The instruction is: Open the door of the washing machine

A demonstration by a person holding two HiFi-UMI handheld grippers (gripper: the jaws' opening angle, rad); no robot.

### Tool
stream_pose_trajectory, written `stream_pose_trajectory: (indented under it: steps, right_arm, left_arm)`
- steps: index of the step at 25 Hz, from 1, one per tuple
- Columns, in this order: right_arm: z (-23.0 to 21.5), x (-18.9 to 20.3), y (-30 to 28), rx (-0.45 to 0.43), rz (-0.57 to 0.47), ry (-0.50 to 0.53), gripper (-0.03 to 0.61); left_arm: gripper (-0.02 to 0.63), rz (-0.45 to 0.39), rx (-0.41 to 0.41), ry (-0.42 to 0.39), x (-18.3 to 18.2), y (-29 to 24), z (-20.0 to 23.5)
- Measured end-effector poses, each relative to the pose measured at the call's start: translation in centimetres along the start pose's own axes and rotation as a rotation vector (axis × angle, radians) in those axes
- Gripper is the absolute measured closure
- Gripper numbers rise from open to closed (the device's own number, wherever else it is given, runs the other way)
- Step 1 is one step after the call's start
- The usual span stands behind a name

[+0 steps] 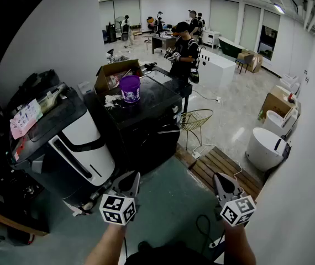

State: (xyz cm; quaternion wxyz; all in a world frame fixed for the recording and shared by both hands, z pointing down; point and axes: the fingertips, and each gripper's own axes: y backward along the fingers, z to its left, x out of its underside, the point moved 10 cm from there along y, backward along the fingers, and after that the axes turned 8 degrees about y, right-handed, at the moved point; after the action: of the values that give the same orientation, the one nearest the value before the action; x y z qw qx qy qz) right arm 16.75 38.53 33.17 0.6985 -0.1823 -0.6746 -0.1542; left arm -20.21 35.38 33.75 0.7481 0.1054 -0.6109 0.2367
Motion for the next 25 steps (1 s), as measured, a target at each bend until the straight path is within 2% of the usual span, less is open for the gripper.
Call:
stream_pose_trajectory:
  steps: [12,21,25]
  right_arm:
    - [0.58,-0.36,0.0,-0.025,-0.004,0.037,0.563]
    - [0.53,-0.82,-0.04,-0.029,-0.025,-0.014,0.563]
    - [0.66,-0.73,-0.11,-0.039,-0.017,0.0,0.561]
  left_arm:
    - [0.594,0.0,-0.009,-0.004,-0.26,0.28,0.44]
    - [0.591,0.002,0.004,0.002,-0.36,0.37,0.76]
    - [0.589,0.001,0.002,-0.002,-0.31,0.5,0.65]
